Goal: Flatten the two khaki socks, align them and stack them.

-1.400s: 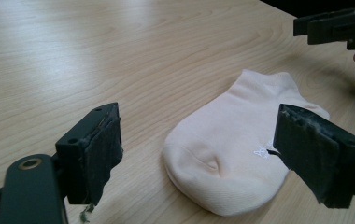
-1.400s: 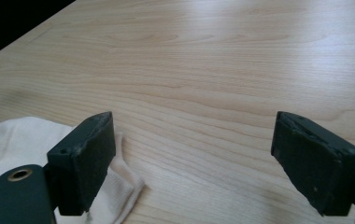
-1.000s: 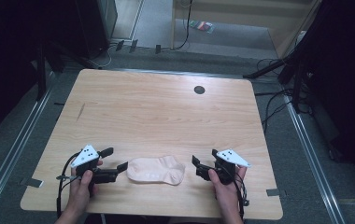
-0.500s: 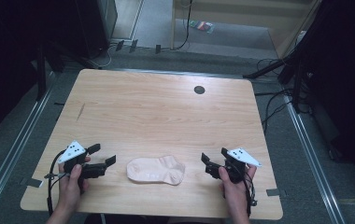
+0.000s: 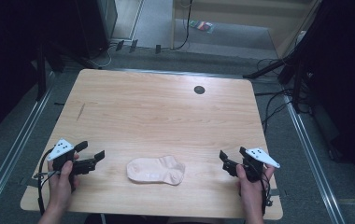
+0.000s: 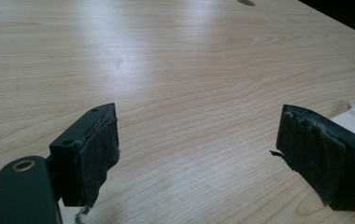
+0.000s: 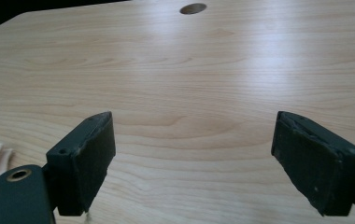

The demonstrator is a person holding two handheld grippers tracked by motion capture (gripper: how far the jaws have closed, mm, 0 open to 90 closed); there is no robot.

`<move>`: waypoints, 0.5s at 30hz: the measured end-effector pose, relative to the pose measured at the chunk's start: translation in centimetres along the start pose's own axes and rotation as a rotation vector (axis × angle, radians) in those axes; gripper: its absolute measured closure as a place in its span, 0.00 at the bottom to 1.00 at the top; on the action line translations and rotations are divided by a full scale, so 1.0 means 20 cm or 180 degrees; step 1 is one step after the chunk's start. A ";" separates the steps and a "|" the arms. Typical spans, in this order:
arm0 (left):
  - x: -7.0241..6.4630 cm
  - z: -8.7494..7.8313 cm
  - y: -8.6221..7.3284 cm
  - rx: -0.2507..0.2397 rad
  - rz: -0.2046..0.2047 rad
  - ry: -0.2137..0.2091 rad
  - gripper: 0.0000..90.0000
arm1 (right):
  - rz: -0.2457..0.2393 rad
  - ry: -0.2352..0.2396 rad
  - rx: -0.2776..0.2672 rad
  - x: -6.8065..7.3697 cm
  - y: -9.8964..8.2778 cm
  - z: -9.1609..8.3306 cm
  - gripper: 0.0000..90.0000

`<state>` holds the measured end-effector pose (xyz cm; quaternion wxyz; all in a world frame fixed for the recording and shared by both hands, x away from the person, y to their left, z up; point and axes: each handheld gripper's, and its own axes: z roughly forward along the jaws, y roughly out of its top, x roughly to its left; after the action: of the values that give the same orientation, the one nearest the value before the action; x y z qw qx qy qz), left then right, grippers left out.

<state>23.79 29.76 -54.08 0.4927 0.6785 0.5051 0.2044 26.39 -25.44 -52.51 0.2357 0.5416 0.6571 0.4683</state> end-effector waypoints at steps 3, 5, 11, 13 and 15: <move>0.04 -0.02 0.00 0.0001 -0.0036 0.0080 0.15 | 0.0012 -0.0048 0.0005 -0.05 0.00 -0.02 0.15; 0.06 -0.03 -0.01 0.0003 -0.0029 0.0145 0.15 | 0.0023 -0.0087 0.0005 -0.09 -0.01 -0.03 0.15; 0.15 -0.07 -0.02 0.0004 -0.0103 0.0333 0.15 | 0.0007 -0.0185 0.0061 -0.17 -0.03 -0.06 0.15; 0.17 -0.08 -0.02 0.0014 -0.0105 0.0377 0.15 | 0.0031 -0.0193 0.0069 -0.19 -0.04 -0.07 0.15; 0.19 -0.10 -0.02 0.0019 -0.0116 0.0434 0.15 | 0.0054 -0.0203 0.0075 -0.21 -0.05 -0.09 0.15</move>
<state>23.58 34.04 -54.44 0.4588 0.6551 0.5504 0.2396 25.75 -29.91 -53.45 0.2462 0.5646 0.6500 0.4450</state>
